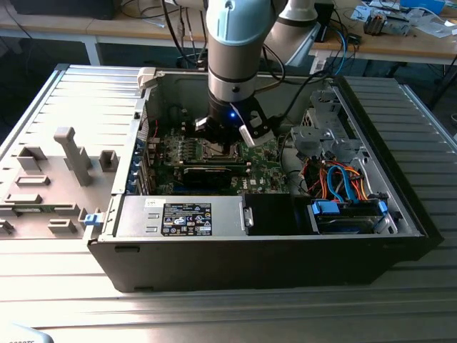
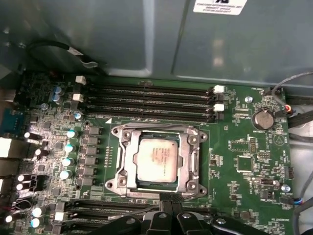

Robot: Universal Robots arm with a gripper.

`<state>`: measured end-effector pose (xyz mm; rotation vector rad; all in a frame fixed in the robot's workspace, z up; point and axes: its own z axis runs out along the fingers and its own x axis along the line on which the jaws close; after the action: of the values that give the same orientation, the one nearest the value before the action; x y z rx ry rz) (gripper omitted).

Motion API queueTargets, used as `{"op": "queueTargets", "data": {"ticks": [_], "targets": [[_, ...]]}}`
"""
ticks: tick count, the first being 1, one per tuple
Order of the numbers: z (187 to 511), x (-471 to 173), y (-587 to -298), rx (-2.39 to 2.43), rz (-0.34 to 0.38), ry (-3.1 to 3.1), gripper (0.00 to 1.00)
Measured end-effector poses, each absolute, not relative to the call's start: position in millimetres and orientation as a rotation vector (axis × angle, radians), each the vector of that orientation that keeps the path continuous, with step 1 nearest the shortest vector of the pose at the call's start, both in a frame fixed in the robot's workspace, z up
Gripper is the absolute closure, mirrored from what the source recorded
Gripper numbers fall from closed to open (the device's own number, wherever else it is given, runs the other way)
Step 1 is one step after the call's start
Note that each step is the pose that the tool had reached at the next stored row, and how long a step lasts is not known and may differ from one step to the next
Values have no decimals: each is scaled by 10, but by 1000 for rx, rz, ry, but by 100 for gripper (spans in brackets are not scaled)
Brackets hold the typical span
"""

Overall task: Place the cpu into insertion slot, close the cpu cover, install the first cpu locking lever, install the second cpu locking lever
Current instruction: 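Install the second cpu locking lever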

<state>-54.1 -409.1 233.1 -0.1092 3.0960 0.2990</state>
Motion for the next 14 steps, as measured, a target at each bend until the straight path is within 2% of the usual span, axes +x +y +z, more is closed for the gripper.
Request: {"op": "queueTargets", "data": {"ticks": [14], "targets": [[2180,-842,-4158,-117,301,3096,89]]}}
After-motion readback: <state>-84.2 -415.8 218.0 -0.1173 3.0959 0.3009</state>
